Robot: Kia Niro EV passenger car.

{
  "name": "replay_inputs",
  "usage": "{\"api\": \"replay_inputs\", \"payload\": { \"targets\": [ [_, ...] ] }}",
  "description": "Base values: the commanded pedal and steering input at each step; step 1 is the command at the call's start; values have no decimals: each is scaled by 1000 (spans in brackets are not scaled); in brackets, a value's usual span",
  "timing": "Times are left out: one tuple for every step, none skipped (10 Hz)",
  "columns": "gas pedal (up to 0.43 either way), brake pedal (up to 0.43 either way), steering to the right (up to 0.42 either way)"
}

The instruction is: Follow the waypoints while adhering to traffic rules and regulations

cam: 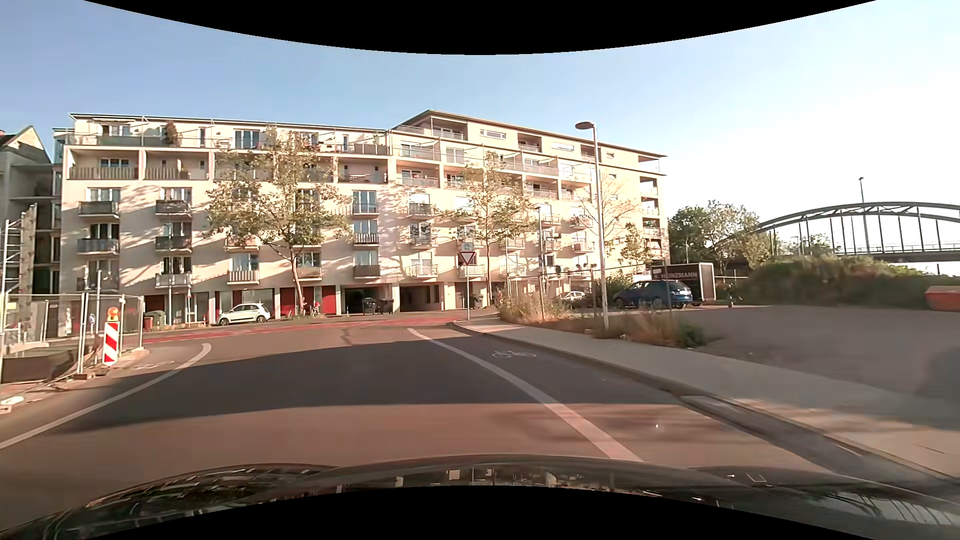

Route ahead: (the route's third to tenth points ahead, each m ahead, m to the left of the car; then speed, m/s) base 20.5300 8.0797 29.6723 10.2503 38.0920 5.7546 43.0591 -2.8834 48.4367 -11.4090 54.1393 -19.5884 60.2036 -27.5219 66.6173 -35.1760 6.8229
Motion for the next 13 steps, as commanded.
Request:
{"api": "replay_inputs", "payload": {
  "targets": [
    [0,0,-109],
    [0,0,-113],
    [0,0,-115],
    [0,0,-118],
    [0,0,-120],
    [0,0,-124],
    [0,0,-124],
    [0,0,-124],
    [0,0,-124],
    [0,12,-124],
    [0,43,-121],
    [0,61,-115],
    [0,91,-105]
  ]
}}
